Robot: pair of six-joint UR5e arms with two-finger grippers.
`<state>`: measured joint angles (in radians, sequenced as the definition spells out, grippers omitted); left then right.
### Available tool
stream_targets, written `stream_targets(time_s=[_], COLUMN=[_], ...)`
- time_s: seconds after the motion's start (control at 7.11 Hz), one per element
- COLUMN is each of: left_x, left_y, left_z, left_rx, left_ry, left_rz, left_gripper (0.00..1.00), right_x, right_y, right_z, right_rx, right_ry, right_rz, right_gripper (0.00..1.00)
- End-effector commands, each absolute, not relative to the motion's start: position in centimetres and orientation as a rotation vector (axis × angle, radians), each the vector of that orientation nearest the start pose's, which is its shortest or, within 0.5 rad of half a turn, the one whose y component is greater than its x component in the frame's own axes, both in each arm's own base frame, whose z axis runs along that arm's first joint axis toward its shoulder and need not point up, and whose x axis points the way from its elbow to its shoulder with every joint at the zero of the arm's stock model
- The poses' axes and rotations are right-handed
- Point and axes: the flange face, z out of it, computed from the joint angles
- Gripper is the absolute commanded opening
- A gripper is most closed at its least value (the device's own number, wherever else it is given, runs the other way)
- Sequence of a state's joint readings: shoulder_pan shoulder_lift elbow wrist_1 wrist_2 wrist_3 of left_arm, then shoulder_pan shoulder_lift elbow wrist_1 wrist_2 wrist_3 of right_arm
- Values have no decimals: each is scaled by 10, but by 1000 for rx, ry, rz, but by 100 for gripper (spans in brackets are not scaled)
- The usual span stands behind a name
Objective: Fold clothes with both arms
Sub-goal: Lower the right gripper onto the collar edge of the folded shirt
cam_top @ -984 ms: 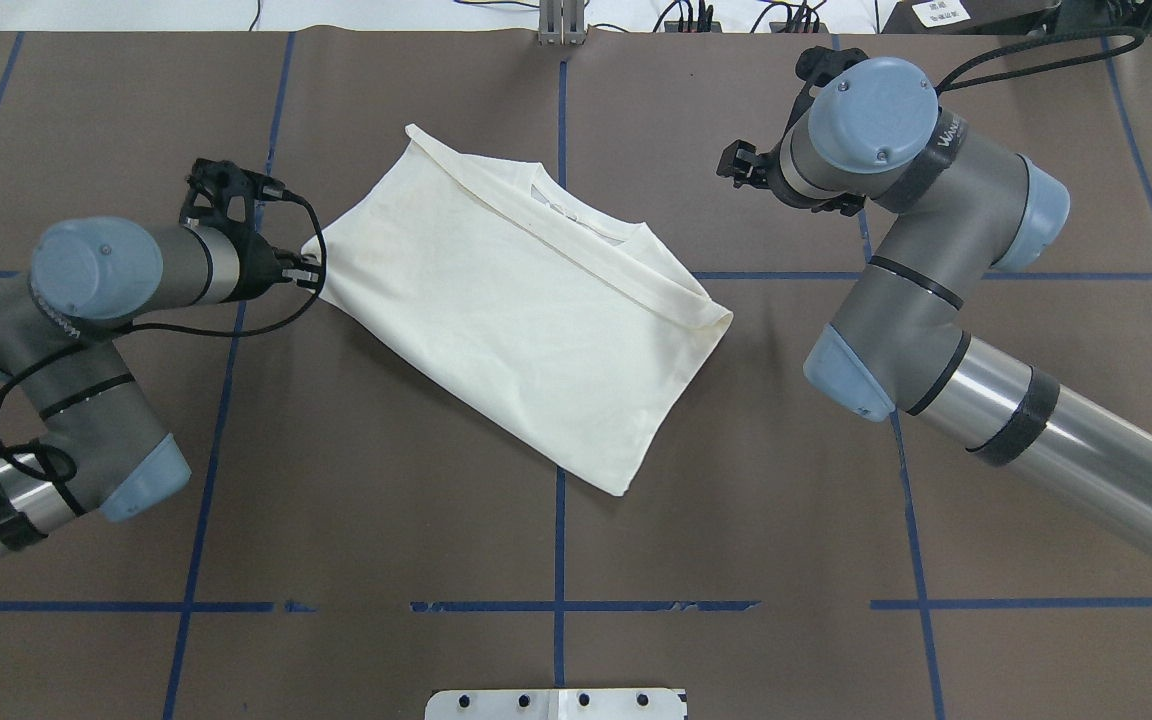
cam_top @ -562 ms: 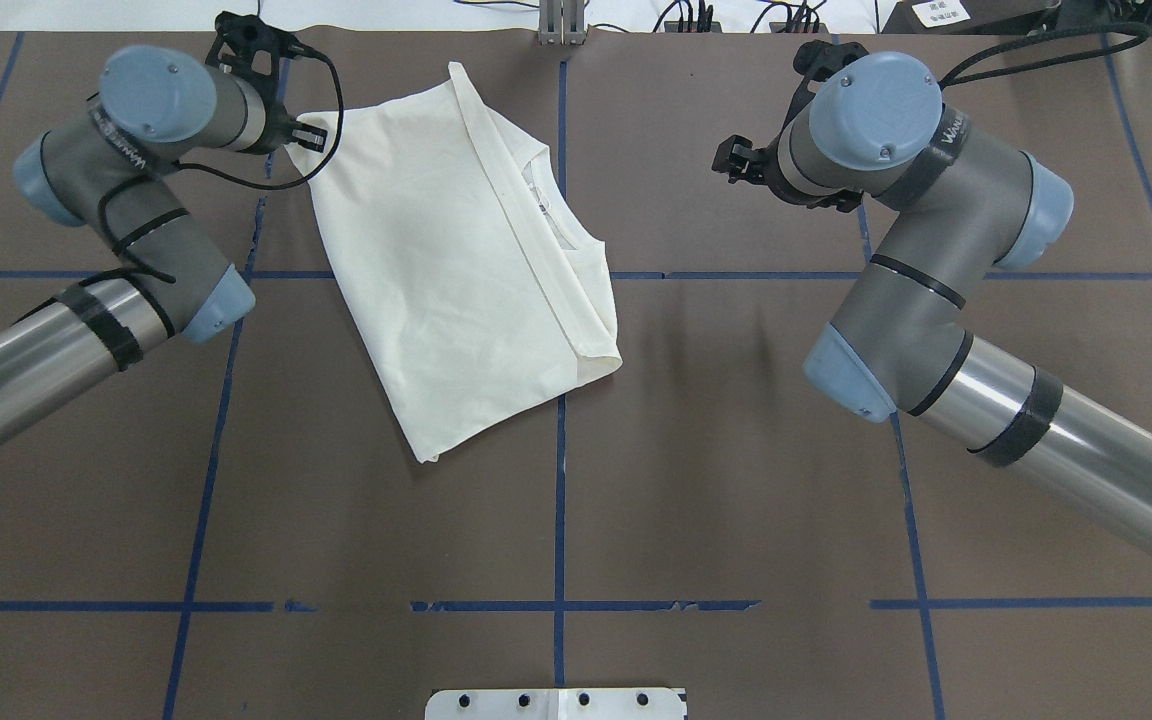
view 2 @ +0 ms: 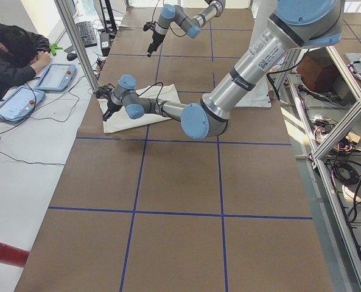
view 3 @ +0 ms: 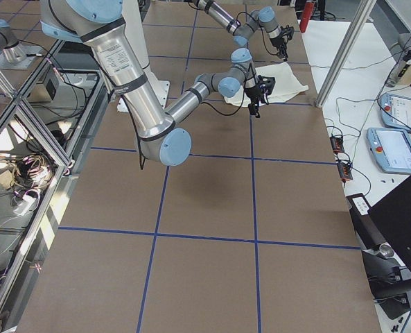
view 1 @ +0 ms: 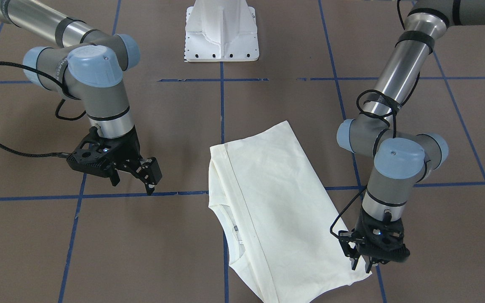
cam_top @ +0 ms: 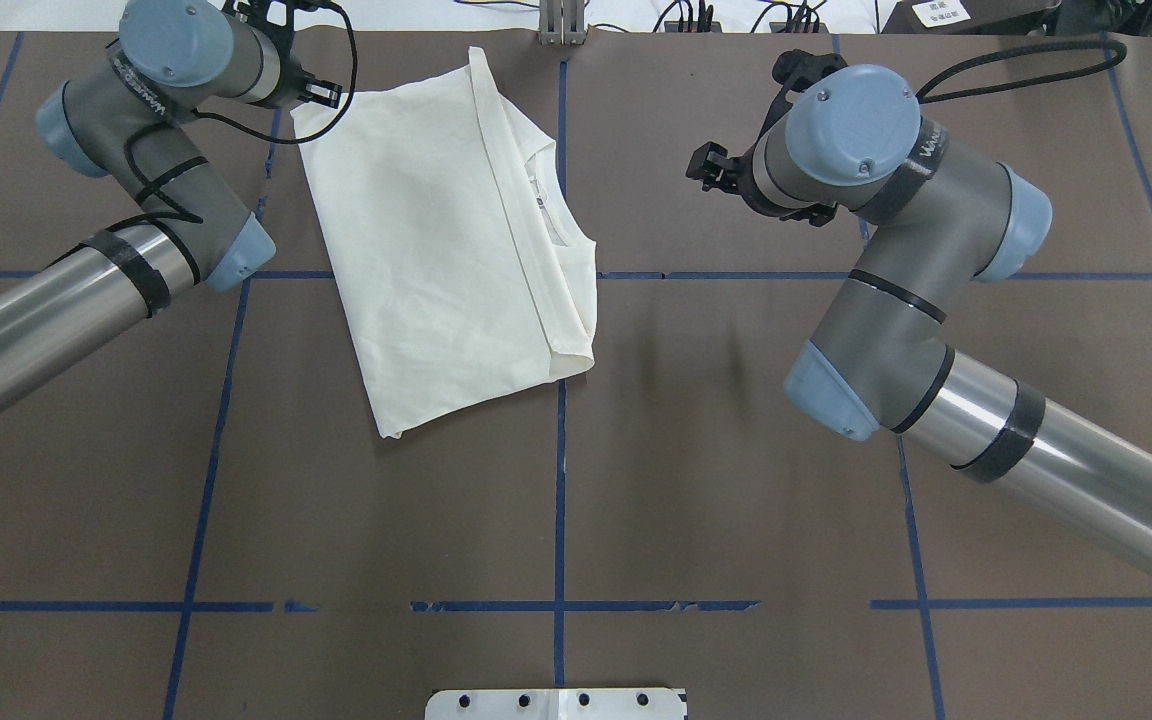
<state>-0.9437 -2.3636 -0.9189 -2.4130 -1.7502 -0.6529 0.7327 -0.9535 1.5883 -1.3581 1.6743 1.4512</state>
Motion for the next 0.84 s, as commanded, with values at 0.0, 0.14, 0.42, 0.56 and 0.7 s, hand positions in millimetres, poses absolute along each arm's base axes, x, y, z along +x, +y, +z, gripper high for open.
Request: stream_targets(time_s=[0.0, 0.14, 0.42, 0.56, 0.7], left_x=[349, 340, 339, 339, 340], left_y=[-714, -700, -699, -699, -698], left_z=[385, 386, 386, 385, 388], left_rx=[672, 686, 686, 687, 683], left_ry=[819, 831, 836, 837, 837], left_rz=[102, 107, 99, 99, 99], left_gripper=[100, 100, 100, 100, 100], right_x=[-506, -545, -588, -613, -625], right_y=[-578, -583, -574, -573, -567], right_z=[238, 229, 228, 221, 224], right_rx=[272, 270, 250, 255, 252], right_ry=[-829, -841, -810, -786, -773], right_rz=[562, 592, 595, 587, 573], right_gripper=[96, 89, 78, 77, 70])
